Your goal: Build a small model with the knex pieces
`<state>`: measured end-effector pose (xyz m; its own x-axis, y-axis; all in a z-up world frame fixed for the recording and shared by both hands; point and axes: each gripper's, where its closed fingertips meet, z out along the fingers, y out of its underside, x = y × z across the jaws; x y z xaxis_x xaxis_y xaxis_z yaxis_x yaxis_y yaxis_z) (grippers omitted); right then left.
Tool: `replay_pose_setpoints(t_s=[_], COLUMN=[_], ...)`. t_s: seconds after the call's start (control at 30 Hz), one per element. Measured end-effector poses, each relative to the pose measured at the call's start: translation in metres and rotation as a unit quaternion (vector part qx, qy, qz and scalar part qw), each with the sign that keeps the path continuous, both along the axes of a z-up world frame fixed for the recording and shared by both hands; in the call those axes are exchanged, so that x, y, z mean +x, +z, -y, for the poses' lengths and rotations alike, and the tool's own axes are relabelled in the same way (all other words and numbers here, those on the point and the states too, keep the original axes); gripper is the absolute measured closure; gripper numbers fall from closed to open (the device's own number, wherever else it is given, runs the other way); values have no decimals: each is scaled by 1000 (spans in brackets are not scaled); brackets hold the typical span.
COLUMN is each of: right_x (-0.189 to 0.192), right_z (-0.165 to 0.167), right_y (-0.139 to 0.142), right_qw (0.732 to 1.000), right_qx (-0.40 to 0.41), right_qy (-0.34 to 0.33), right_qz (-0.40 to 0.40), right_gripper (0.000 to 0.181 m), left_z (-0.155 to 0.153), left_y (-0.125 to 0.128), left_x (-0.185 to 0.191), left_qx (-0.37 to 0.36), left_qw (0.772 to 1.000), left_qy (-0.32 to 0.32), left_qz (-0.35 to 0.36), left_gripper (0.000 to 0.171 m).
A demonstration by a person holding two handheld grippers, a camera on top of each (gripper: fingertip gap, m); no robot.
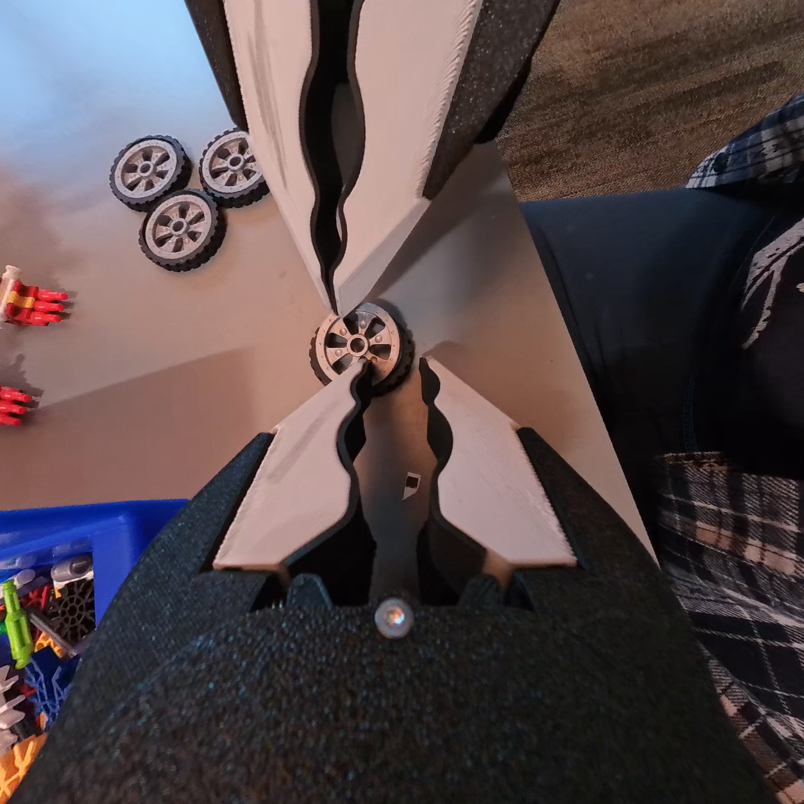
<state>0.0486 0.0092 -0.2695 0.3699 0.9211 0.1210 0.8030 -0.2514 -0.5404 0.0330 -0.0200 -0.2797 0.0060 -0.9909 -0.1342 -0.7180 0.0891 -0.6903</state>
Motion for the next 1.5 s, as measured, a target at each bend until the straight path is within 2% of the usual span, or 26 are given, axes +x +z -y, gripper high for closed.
replay_pose_setpoints(t_s=[0.37, 0.5, 0.63, 0.8, 0.9, 1.0, 1.17, 1.23, 1.37, 1.5], right_x=[-4, -6, -12, -13, -14, -11, 9, 8, 3, 3], right_z=[0, -1, -5, -7, -8, -6, -2, 4, 13, 13], right_y=[-1, -2, -6, -7, -6, -3, 10, 12, -5, -1], right_qw=[995, 996, 995, 997, 998, 1000, 999, 999, 999, 999], right_qx=[-6, -15, 17, 3, 22, 6, -9, -27, -33, -23], right_qy=[60, 61, 56, 51, 35, 3, -23, -14, 13, 11], right_qz=[75, 69, 85, 50, 52, 1, -23, -38, -12, -27], right_gripper=[181, 181, 181, 181, 180, 179, 168, 170, 175, 174], left_z=[0, -1, -1, -2, -2, -2, -2, -2, -2, -2], left_y=[0, 0, 0, 0, 1, 1, 1, 1, 1, 1], left_x=[0, -1, -1, -1, -1, -1, 0, 0, 0, -1], left_qx=[3, 4, 9, 21, 14, 20, 18, 15, 16, 16], left_qw=[1000, 1000, 1000, 1000, 1000, 1000, 1000, 1000, 1000, 1000], left_qy=[1, 4, 8, 10, 9, 8, 8, 8, 8, 8], left_qz=[2, 2, 3, 3, 3, 4, 4, 4, 4, 4], left_gripper=[152, 154, 155, 155, 155, 155, 155, 155, 155, 155])
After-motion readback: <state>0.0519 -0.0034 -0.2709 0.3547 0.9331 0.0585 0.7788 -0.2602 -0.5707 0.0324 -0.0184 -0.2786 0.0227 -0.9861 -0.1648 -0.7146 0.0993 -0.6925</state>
